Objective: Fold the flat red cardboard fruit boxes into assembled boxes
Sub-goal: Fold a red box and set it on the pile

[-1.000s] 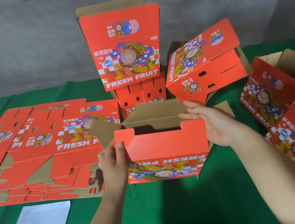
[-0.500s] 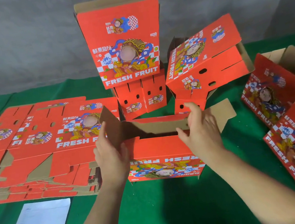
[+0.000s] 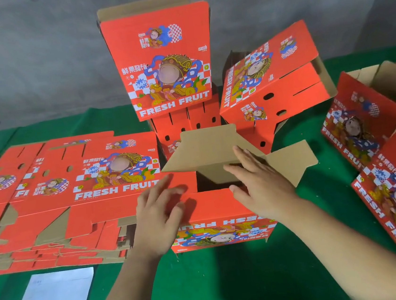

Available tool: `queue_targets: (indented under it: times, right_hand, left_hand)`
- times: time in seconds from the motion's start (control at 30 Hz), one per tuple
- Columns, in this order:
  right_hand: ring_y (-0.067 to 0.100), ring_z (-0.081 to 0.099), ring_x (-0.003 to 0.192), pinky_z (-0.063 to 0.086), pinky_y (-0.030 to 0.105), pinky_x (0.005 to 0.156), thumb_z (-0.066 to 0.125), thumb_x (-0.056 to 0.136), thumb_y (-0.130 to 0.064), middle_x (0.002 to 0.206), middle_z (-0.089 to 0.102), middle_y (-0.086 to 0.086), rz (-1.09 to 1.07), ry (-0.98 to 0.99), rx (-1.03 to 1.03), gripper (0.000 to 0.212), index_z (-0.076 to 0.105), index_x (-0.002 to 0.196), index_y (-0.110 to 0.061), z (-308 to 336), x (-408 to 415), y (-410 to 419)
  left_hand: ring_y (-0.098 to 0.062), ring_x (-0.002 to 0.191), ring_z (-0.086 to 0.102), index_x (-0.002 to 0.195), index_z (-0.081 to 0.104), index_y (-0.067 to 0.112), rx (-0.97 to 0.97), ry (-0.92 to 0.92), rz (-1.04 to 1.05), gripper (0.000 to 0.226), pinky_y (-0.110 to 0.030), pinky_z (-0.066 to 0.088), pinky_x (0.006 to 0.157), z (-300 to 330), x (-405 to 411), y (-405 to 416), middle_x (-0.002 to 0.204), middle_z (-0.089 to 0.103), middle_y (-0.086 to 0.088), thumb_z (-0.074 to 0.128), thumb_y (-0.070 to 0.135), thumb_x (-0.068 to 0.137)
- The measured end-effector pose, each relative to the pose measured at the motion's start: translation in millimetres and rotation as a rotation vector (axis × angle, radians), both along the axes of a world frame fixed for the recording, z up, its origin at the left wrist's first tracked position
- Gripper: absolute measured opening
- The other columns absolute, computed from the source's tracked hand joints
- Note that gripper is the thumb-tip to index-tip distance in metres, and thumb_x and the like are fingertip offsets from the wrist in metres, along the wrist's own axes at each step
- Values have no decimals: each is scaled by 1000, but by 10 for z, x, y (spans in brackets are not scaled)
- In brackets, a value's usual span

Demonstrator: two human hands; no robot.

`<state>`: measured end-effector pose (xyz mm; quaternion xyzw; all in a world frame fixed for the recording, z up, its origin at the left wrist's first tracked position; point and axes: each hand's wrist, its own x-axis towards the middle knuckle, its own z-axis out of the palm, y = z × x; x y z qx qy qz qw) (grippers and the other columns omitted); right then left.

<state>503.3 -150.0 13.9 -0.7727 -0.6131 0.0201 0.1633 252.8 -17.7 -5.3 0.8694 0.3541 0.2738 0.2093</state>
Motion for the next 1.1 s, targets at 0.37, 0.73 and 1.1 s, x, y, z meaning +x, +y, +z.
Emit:
queue_targets:
  times: [0.37, 0.73, 1.1]
  right_hand:
    - [35, 21, 151, 20, 53, 122, 74, 79, -6, 170, 11, 8, -532, 375, 707, 102, 17, 163, -22, -153, -157, -310]
    - [16, 45, 145, 34, 45, 120, 56, 94, -5, 153, 53, -9, -255, 453, 697, 86, 15, 165, -29, -439, -256, -335]
    - [15, 41, 124, 33, 43, 115, 41, 84, -73, 135, 51, -6, -550, 769, 485, 63, 56, 137, -41, -146, -54, -257]
  left_hand:
    - [-40, 115, 49, 149, 44, 43, 70, 446, 247, 64, -48, 40, 101, 220, 357, 274, 124, 45, -12, 40, 74, 94]
    - [-43, 116, 53, 163, 1, 49, 34, 433, 258, 80, -52, 43, 99, 226, 469, 416, 121, 48, -17, 45, 65, 98]
    - [-12, 81, 45, 76, 48, 15, -623, -309, 94, 54, -30, 47, 84, 248, 453, 302, 91, 48, -10, 54, 65, 95]
